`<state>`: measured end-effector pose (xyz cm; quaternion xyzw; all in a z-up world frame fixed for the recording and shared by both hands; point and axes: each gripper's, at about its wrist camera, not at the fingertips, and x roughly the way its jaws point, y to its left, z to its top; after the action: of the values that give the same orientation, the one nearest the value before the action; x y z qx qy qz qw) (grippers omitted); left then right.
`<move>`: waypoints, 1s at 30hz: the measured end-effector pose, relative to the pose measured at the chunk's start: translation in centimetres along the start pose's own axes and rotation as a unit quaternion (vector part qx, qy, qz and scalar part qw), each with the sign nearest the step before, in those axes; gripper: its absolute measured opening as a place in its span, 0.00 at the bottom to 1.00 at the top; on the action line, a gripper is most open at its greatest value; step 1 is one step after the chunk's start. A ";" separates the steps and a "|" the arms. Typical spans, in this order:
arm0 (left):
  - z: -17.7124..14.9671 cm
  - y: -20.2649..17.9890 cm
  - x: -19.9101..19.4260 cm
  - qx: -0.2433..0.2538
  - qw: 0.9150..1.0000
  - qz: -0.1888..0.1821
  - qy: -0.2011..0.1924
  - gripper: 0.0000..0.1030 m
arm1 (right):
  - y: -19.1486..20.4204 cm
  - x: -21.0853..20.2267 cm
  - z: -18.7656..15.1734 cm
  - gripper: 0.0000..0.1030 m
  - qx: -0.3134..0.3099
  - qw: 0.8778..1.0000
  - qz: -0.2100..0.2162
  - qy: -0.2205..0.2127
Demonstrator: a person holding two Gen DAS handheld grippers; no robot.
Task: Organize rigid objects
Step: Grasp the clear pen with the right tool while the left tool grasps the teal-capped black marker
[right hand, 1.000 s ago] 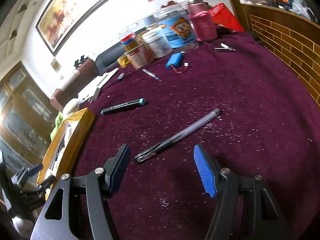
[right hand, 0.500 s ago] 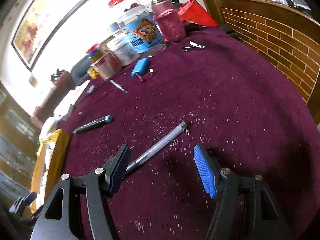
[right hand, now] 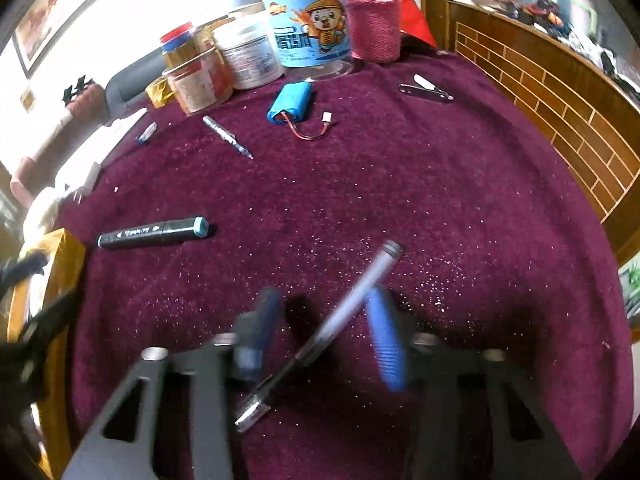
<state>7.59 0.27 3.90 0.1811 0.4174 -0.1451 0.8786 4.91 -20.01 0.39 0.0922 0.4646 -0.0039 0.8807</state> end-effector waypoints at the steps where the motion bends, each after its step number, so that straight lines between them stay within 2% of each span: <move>1: 0.5 -0.2 1.1 0.015 1.000 0.004 0.006 0.71 | 0.0 0.1 0.2 0.25 0.000 1.000 0.003 -0.003; 5: 2.2 -1.2 4.7 0.083 0.996 0.032 0.023 0.72 | -1.1 0.2 0.1 0.24 0.011 0.999 0.045 -0.028; 7: 2.7 -1.6 6.2 0.120 0.991 0.044 0.027 0.72 | -1.0 0.4 0.4 0.24 0.011 0.998 0.050 -0.031; 11: 3.8 -1.0 7.3 0.116 0.992 0.004 0.043 0.72 | -0.6 0.6 0.3 0.24 -0.001 0.998 0.043 -0.040; 13: 3.8 -0.4 7.4 0.092 0.994 -0.017 0.057 0.56 | -0.6 0.5 0.3 0.24 0.001 0.998 0.045 -0.040; 14: 3.7 -0.3 7.3 0.081 0.994 -0.036 0.064 0.41 | -0.7 0.5 0.3 0.24 0.002 0.998 0.046 -0.040; 15: 3.6 -0.2 7.2 0.069 0.993 -0.059 0.072 0.32 | -0.8 0.5 0.3 0.24 0.005 0.998 0.049 -0.039; 17: 2.9 -0.9 6.3 0.070 0.991 -0.077 0.082 0.30 | -1.0 0.5 0.3 0.24 0.008 0.998 0.051 -0.039; 18: 2.5 -1.5 6.0 0.080 0.990 -0.078 0.084 0.21 | -1.0 0.5 0.3 0.24 0.008 0.998 0.051 -0.039; 19: 1.9 -2.2 5.5 0.091 0.990 -0.073 0.083 0.18 | -1.0 0.5 0.3 0.24 0.008 0.998 0.050 -0.039; 23: 1.4 -3.2 5.1 0.094 0.991 -0.048 0.083 0.20 | -1.0 0.5 0.3 0.24 0.007 0.998 0.050 -0.039; 26: 1.3 -3.5 5.3 0.082 0.994 -0.030 0.059 0.22 | -0.9 0.4 0.2 0.25 0.002 0.998 0.045 -0.041; 27: 1.3 -3.8 5.3 0.086 0.995 -0.022 0.053 0.20 | -0.7 0.4 0.1 0.26 -0.003 0.998 0.042 -0.042; 30: 1.0 -4.5 4.8 0.092 0.995 -0.005 0.049 0.19 | -0.1 0.4 -0.1 0.33 -0.019 0.998 0.036 -0.045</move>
<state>9.39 -4.70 -0.17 0.2661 0.4460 -0.1780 0.8358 5.07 -20.01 -0.04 0.0916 0.4213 0.0330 0.9017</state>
